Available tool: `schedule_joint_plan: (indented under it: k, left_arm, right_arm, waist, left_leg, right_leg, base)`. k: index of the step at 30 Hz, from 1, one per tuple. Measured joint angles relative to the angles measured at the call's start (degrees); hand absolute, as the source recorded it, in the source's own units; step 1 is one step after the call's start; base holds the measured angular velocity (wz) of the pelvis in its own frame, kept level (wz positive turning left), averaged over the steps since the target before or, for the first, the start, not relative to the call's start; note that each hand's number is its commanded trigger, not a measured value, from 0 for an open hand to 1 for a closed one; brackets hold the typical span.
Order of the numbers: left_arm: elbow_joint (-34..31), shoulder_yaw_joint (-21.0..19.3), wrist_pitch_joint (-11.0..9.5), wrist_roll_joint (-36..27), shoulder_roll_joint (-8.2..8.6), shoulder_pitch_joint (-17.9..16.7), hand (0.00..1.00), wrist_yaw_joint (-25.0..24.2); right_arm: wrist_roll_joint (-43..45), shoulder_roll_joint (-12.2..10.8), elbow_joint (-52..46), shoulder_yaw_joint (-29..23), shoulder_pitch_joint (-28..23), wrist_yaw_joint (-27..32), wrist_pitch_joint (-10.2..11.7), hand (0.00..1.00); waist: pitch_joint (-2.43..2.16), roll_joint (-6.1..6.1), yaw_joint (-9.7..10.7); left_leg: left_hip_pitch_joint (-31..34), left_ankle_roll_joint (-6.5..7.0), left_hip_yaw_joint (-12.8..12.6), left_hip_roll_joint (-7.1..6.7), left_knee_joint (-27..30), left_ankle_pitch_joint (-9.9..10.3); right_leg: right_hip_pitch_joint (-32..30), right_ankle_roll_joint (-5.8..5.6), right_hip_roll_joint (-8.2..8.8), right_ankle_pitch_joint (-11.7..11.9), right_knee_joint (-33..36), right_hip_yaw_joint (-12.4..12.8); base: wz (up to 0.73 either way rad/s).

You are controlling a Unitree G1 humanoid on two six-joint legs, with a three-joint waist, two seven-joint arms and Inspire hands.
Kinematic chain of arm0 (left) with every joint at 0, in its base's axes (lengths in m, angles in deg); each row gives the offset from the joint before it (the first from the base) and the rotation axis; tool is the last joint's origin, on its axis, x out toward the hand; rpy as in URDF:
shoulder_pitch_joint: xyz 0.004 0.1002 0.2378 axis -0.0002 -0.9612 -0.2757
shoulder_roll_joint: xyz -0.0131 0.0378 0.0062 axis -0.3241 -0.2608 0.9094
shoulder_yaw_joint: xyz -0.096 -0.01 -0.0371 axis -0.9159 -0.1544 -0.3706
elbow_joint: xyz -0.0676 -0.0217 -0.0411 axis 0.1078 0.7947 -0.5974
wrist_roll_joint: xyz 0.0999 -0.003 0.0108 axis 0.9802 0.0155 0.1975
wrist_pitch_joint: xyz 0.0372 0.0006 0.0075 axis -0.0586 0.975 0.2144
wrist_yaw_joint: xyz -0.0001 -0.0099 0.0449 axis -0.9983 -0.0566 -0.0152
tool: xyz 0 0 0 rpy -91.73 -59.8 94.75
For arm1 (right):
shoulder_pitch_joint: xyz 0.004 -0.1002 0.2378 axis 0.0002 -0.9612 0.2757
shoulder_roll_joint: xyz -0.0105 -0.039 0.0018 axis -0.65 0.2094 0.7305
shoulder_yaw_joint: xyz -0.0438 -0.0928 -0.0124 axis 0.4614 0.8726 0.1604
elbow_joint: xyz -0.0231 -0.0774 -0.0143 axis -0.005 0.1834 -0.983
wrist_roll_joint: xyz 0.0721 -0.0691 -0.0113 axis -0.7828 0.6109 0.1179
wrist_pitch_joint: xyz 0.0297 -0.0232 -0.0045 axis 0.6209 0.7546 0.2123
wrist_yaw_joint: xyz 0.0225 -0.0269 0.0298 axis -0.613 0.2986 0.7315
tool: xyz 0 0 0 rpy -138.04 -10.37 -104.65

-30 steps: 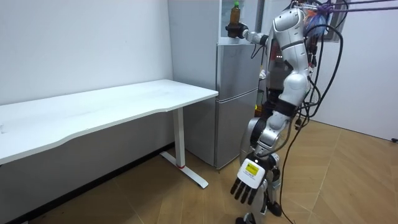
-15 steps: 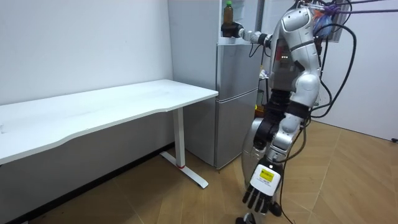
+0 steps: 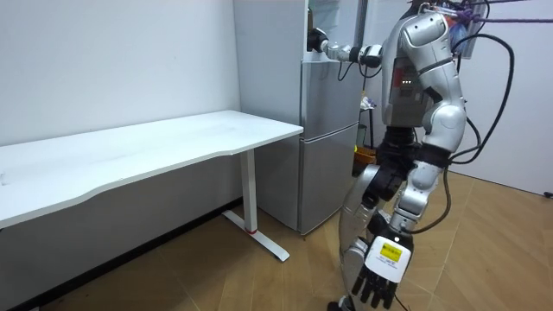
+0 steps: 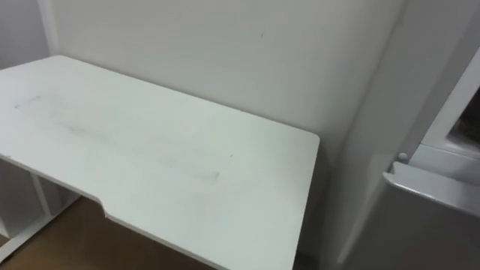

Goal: Put the bottle in the upper fridge

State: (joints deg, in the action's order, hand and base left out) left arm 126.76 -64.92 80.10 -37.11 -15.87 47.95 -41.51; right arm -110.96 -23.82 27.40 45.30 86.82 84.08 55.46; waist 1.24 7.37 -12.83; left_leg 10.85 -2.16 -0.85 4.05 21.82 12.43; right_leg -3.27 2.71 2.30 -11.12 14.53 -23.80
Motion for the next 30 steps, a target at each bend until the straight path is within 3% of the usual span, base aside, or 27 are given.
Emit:
schedule_joint_plan:
  k: [1,10,18,26,30]
  left_arm:
    - [0.05,-0.01,0.03,-0.11,-0.57,0.0,0.0,0.03]
    - [-0.36,0.53,1.28,-0.12,-1.39,0.33,0.0,1.34]
    - [-1.7,1.26,2.9,-2.32,-1.6,-0.55,0.0,2.49]
    - [-3.87,1.3,3.0,-2.37,-1.77,-2.06,0.0,2.11]
    - [-3.86,1.28,2.84,-2.3,-1.81,-2.04,0.0,2.13]
  right_arm:
    - [-0.01,-0.02,1.24,0.75,0.68,0.35,0.84,0.0]
    - [-1.27,0.11,7.34,2.76,5.23,1.81,1.73,0.0]
    - [-1.6,0.07,9.56,2.79,5.85,1.68,1.54,0.0]
    - [-3.24,-0.09,9.55,2.78,4.73,-1.01,-0.37,0.0]
    - [-4.66,-0.02,9.55,2.81,4.2,-2.83,-0.52,0.0]
  waist:
    - [0.0,-0.15,-0.44]
    - [-0.18,-1.99,-2.97]
    - [-0.21,-1.95,-3.36]
    - [-0.94,-0.87,-3.19]
    - [-0.95,-0.71,-2.81]
  left_leg:
    - [0.11,-0.12,-0.09,0.32,0.19,0.05]
    - [0.85,-0.69,-0.18,0.98,0.65,-0.45]
    - [0.35,-0.87,0.26,0.91,-0.27,-1.51]
    - [-2.03,-0.97,0.01,0.62,-1.69,-1.59]
    - [-3.62,-0.93,-0.01,0.31,-2.62,-1.56]
  right_leg:
    - [0.02,0.24,-0.28,0.17,-0.23,0.03]
    - [-0.74,0.63,-0.77,0.41,0.13,0.01]
    - [-0.14,0.95,-0.8,0.54,-0.03,-0.49]
    - [1.28,1.12,-0.65,0.52,-0.16,0.01]
    - [2.71,0.9,-0.45,0.3,-0.71,-0.04]
  base:
    - [-0.05]
    - [-0.02]
    - [0.07]
    - [-0.02]
    - [0.0]
